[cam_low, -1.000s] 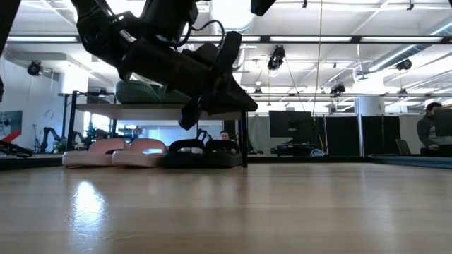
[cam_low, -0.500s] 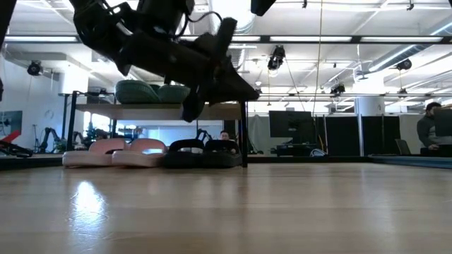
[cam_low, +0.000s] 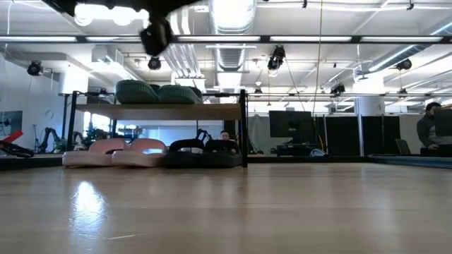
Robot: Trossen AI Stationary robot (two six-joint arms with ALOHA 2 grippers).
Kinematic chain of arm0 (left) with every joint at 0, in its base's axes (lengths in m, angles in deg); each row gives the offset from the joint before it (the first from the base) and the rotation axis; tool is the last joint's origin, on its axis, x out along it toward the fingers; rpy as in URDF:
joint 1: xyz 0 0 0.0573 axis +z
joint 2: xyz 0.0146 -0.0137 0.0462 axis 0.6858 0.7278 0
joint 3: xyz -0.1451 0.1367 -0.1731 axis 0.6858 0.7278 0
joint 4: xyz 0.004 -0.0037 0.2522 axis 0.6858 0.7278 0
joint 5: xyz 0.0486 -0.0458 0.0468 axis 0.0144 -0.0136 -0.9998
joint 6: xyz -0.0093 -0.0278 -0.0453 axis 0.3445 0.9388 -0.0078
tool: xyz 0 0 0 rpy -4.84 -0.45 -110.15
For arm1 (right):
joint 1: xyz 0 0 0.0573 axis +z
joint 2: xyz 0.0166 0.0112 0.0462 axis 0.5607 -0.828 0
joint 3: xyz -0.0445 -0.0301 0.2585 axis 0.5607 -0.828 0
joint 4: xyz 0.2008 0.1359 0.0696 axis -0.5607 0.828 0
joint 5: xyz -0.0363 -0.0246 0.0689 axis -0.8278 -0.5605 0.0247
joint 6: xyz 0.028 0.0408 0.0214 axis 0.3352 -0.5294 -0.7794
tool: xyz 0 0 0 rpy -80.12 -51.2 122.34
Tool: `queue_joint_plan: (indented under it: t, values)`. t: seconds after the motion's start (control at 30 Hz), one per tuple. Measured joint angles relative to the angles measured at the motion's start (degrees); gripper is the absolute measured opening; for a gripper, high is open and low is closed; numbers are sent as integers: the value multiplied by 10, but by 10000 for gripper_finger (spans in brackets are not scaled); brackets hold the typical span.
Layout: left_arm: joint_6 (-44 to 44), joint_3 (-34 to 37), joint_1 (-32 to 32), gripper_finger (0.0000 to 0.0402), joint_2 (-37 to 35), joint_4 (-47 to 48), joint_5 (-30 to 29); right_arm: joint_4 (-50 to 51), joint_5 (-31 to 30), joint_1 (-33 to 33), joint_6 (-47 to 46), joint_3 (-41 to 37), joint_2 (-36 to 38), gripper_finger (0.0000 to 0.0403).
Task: Pick and place slides into the shelf
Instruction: Return to Home Position
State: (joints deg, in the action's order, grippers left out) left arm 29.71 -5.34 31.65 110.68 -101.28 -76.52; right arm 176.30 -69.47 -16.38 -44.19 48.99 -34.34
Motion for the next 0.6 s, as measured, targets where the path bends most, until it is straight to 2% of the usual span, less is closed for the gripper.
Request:
queue_joint_plan:
  t: [0.1, 0.27, 0.4, 0.6]
  values:
    - [0, 27, -6, 0, -89, 30, -10, -4, -10, -11, 17, -16, 26, 38]
    - [0, 81, -31, 0, -204, 40, -76, -25, -30, -32, 47, -86, 78, 38]
    - [19, 131, -62, 0, -269, 45, -121, -100, -16, -48, 85, -200, 135, 38]
    - [78, 192, -95, 0, -326, 43, -123, -265, 37, -63, 125, -418, 249, 38]
